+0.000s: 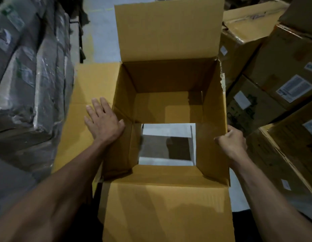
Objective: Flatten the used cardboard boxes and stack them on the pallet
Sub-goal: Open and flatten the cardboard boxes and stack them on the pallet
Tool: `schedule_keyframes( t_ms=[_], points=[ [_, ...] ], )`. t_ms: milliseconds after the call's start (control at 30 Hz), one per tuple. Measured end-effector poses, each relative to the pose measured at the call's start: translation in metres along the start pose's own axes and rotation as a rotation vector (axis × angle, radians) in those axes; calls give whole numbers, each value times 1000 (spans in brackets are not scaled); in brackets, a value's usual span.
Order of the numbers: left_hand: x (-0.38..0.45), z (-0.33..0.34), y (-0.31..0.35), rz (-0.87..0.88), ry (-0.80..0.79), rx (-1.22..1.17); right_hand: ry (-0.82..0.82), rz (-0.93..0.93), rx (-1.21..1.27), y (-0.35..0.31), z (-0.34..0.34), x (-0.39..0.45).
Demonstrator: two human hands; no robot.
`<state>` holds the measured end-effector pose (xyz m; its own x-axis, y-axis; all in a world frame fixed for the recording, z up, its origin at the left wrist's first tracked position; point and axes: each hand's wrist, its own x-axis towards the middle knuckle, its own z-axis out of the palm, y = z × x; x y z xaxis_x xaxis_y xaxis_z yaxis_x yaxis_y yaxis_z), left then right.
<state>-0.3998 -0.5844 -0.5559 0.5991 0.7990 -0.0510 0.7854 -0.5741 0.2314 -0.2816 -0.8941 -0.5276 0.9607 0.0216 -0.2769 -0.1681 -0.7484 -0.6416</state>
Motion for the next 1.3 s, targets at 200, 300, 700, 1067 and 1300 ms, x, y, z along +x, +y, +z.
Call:
schedule_keyframes(
  t_ms=[200,300,700,1067,1300],
  points=[
    [14,-9,-8,-138,-91,-295,-28,-23,13,4,5,-8],
    [7,-8,-13,-68,-114,-419,1,-35,-13,4,10,-6],
    [-19,-4,-22,-113,-201,-647,81,-93,-93,-3,6,13],
    [-6,-20,-19,-133,-195,-663,62,-120,-115,11,1,22],
    [-16,-12,-19,-41,-253,-555,133,-20,24,9,5,33]
  ],
)
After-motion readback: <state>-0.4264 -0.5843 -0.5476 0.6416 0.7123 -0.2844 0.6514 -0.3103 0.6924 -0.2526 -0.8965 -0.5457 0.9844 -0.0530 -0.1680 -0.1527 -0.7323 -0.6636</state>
